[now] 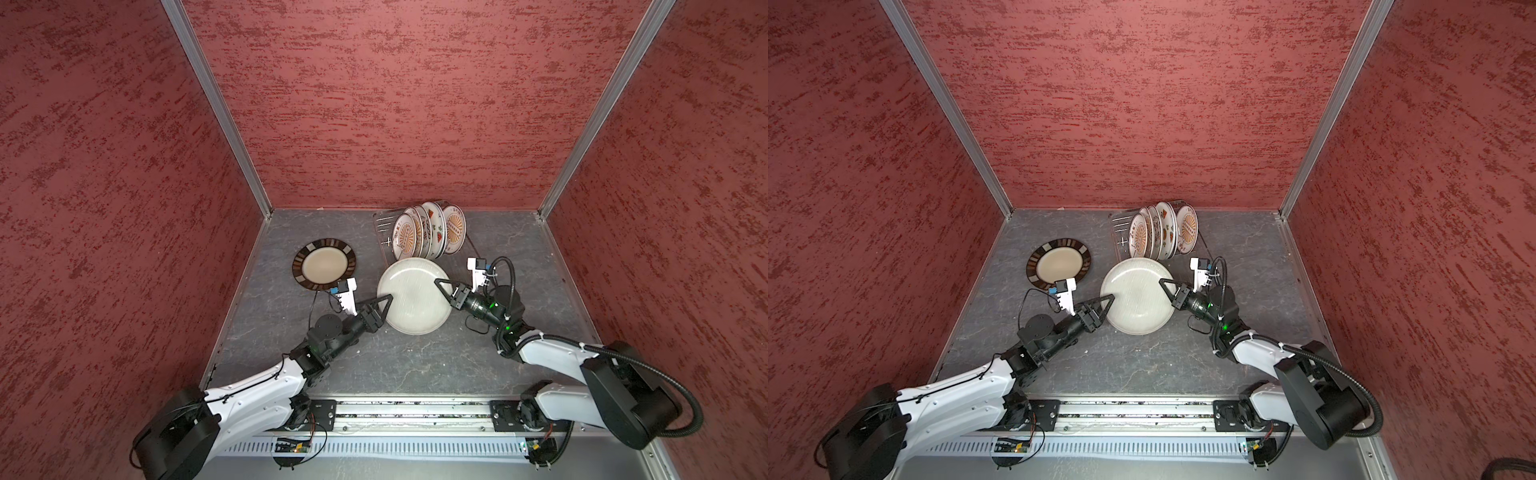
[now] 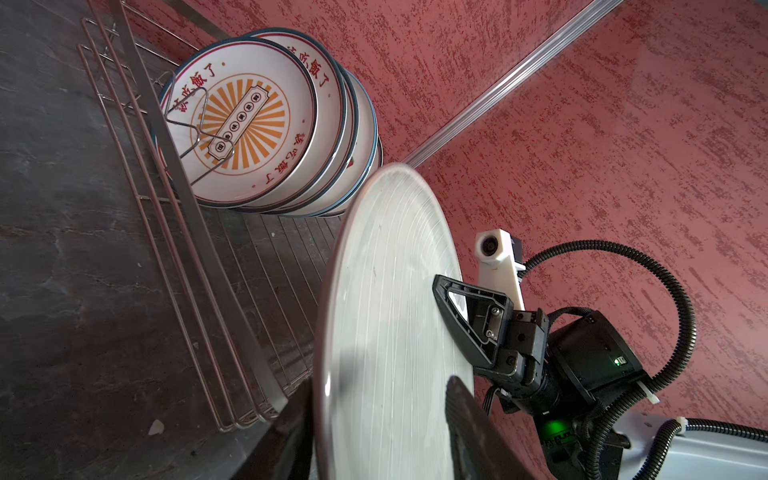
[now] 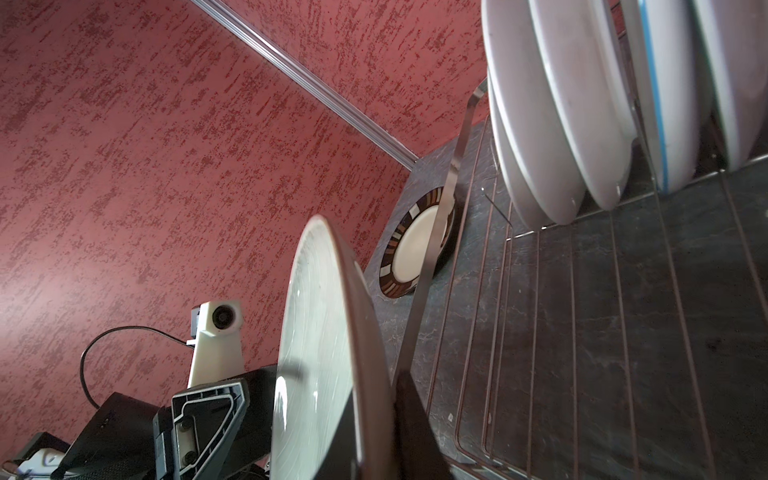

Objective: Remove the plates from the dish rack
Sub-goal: 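Grip the white plate rim with the left gripper while the right gripper holds it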

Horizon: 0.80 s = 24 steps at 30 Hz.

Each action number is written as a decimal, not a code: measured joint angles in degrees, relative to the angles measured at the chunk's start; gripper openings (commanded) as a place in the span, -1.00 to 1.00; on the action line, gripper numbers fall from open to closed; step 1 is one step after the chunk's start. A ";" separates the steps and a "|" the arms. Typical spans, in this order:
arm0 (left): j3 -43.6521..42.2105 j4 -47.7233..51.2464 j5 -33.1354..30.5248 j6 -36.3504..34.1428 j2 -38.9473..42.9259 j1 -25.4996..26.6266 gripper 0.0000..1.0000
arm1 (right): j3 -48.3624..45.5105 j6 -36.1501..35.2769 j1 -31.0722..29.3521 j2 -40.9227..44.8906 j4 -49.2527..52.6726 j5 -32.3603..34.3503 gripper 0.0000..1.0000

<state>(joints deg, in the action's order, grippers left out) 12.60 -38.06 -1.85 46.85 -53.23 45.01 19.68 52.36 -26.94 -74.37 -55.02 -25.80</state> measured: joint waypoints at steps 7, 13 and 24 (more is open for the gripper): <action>1.44 3.67 0.70 -0.04 -0.02 1.57 -0.34 | 0.00 0.33 -0.02 -0.48 -2.73 -0.96 -1.00; 1.44 5.25 0.83 0.39 0.44 1.62 -0.53 | -0.02 0.24 -0.33 -0.42 -3.02 -0.94 -1.00; 1.55 6.64 0.85 3.98 0.81 1.25 -0.87 | -0.02 -2.05 -0.61 -0.57 -4.61 -1.01 -1.00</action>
<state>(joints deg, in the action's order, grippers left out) 14.15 -31.42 -0.99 50.83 -52.42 46.26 19.66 50.30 -27.55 -74.94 -59.64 -26.81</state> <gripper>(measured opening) 0.139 0.124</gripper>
